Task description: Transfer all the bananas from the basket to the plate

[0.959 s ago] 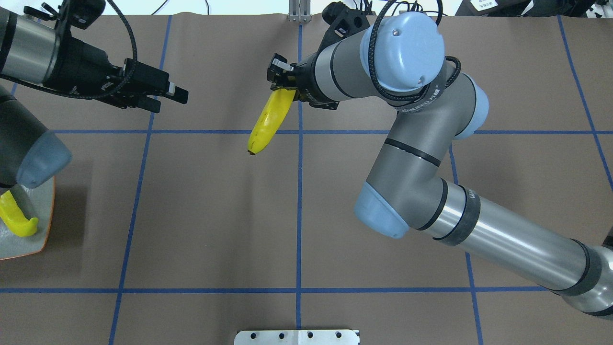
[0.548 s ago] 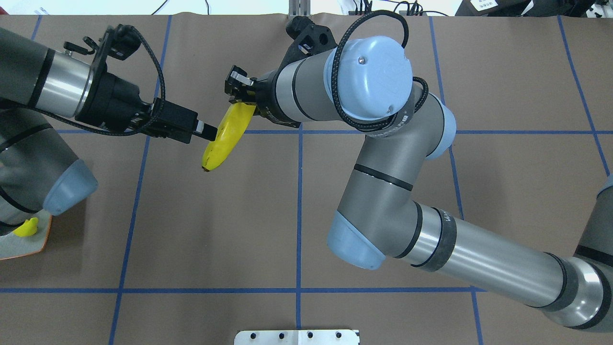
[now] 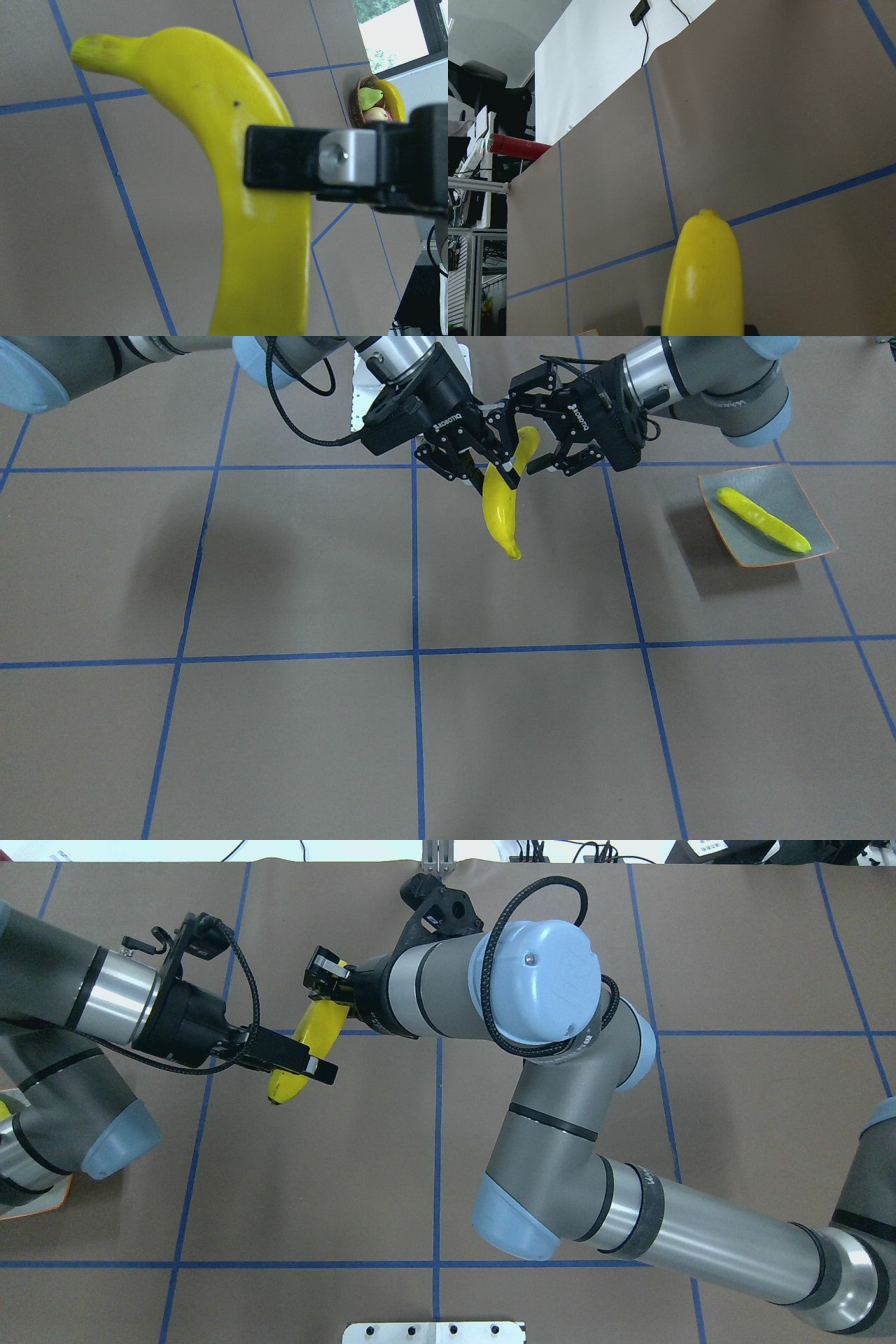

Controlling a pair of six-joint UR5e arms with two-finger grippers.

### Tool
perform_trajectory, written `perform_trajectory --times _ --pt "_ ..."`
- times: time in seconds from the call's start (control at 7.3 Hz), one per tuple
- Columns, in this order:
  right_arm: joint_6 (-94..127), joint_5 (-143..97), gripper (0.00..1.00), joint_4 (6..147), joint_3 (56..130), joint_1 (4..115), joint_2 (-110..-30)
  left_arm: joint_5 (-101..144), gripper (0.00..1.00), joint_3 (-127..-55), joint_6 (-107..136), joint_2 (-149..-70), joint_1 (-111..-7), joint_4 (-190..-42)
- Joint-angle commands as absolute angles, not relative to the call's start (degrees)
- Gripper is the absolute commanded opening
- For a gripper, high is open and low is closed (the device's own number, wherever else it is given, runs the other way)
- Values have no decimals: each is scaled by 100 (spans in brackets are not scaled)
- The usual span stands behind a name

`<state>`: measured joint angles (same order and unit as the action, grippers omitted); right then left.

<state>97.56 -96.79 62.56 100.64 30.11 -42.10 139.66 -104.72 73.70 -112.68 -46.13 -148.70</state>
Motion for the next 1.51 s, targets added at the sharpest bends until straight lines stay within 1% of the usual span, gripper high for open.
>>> perform_trajectory --times 0.0,0.14,0.55,0.96,1.23,1.37 --pt "9677 -9677 20 6110 10055 3006 -4245 13966 0 -10485 7348 -11224 -4614 -15029" --pt "9451 -9625 99 6100 10046 3006 -4236 13966 0 -10477 7339 -11206 -4623 -15029" --pt "9009 -9703 100 6143 10081 3321 -4271 13966 0 -10468 7356 -11093 -4658 -15003" --pt "8415 -9712 100 6396 10300 3690 -5235 13940 0 -11046 7339 -9253 -5193 -14994" --pt "7511 -9729 100 7002 10292 4138 -5684 13931 0 -11074 7313 -8336 -5405 -14994" --pt "6984 -9790 100 7031 10292 4357 -5948 13896 0 -11066 7313 -7914 -5397 -14977"
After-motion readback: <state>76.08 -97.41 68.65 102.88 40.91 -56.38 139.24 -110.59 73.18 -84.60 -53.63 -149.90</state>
